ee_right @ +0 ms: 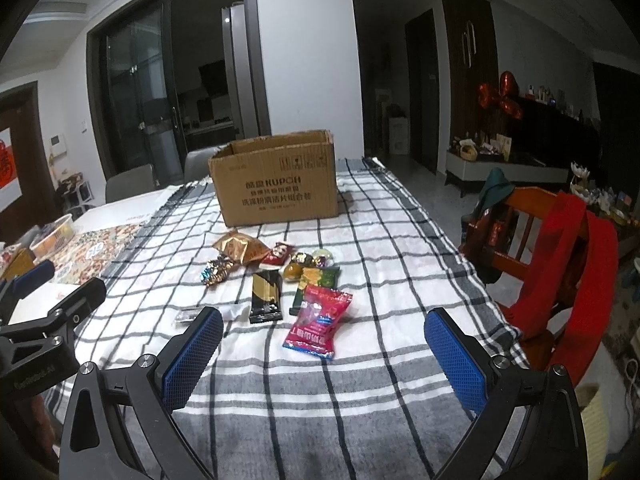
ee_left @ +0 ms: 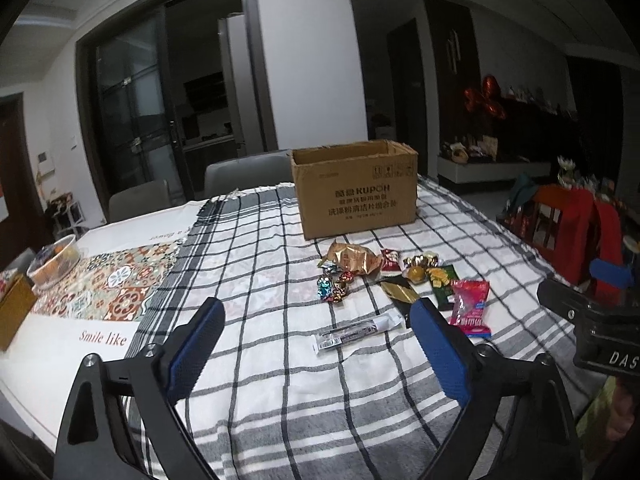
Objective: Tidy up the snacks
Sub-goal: 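Grasp the white-wrapped bar with the left tool while the right tool grasps the red candy bag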
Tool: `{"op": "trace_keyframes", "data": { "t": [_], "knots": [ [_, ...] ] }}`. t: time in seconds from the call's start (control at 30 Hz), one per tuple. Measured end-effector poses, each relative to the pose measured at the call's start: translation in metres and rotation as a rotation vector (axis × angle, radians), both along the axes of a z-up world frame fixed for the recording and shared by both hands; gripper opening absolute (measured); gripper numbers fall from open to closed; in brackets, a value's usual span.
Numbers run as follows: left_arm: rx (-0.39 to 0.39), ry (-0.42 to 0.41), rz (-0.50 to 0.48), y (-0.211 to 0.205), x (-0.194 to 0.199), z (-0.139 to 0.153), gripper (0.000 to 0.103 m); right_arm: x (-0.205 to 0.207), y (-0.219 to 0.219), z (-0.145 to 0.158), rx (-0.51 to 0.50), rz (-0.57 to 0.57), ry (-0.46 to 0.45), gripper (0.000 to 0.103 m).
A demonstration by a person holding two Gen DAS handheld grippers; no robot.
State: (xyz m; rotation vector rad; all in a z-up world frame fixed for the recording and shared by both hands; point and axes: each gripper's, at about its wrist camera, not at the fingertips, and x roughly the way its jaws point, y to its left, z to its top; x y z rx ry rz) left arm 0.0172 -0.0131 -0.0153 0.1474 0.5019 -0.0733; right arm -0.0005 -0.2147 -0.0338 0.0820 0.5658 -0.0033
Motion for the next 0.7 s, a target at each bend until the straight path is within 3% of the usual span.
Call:
{"op": "trace_keyframes", "data": {
  "t": [0.2, 0.43, 0.7],
  "knots": [
    [0.061, 0.062, -0.101, -0.005, 0.024, -0.018, 0.082, 0.025, 0.001, -0.016, 0.0, 0.009, 0.057, 0.102],
    [0.151, 0.126, -0.191, -0.022, 0.053, -0.036, 0.077, 0.055, -0.001, -0.036, 0.028, 0.023, 0.138, 0.095],
    [0.174, 0.23, -0.273, -0.035, 0.09, -0.059, 0.065, 0.09, -0.006, -0.053, 0.045, 0.027, 0.231, 0.084]
  ]
}}
